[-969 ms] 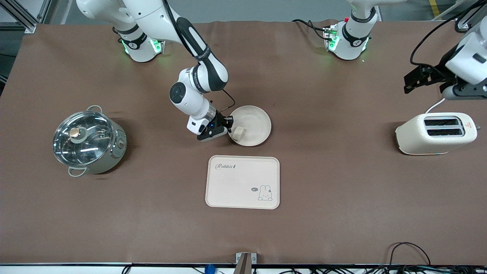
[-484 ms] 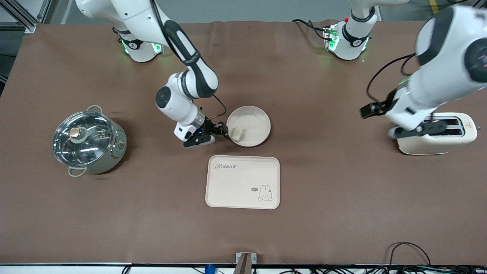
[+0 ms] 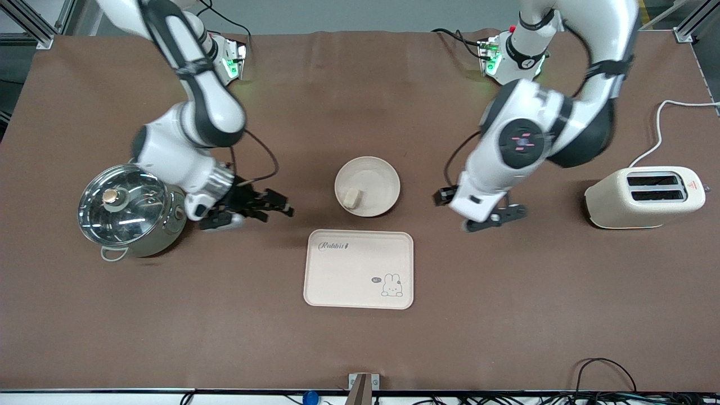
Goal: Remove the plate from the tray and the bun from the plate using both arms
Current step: 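Move the left gripper above the bun while the right gripper withdraws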
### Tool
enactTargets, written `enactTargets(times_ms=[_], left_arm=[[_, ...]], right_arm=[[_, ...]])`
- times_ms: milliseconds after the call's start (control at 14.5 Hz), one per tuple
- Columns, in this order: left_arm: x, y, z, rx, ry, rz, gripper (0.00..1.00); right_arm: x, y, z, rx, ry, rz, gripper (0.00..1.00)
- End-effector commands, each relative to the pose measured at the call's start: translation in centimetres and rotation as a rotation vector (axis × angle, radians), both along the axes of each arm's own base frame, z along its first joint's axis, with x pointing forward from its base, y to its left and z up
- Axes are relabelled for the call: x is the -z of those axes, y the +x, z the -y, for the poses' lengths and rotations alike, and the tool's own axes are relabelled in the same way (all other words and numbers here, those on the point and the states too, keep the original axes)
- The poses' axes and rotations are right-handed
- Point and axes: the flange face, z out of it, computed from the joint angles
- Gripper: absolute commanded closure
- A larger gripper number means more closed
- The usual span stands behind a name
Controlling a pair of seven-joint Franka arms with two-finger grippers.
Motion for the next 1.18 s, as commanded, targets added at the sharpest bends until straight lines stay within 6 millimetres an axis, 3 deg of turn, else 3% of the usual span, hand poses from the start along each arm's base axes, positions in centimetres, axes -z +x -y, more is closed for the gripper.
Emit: enactTargets(times_ms=[0,69,208,346,484,623,830,1107], left_arm=[[2.3,-0.6,4.7,0.031,-0.042,0.055,0.00],[3.7,-1.4,6.9,0.073,-0.052,0.075,0.01],[6.3,-2.6,9.9,0.133,-0.066,0.106,0.02],[9.4,-4.1,13.0,0.202,-0.071,0.142,0.05],[12.1,-5.6,15.4,0.253,-0.084,0.170,0.05],[13.6,-6.8,17.4,0.264,-0.104,0.180,0.05],[15.0,-7.5,18.0,0.276,-0.103,0.174,0.08],[16.5,-8.8,19.1,0.288,-0.104,0.161,0.12]], right_arm=[[-4.0,-1.4,8.3,-0.009,-0.022,-0.035,0.00],[-5.3,-1.5,11.0,-0.040,-0.041,-0.066,0.00],[-10.0,-1.4,15.5,-0.125,-0.153,-0.077,0.00],[-15.2,-2.2,19.0,-0.205,-0.288,-0.095,0.00],[-20.8,-3.5,20.9,-0.244,-0.422,-0.095,0.00],[-24.8,-4.9,21.7,-0.256,-0.507,-0.095,0.00],[-29.9,-5.7,22.0,-0.266,-0.678,-0.074,0.00],[-30.2,-5.6,21.6,-0.269,-0.680,-0.073,0.00]])
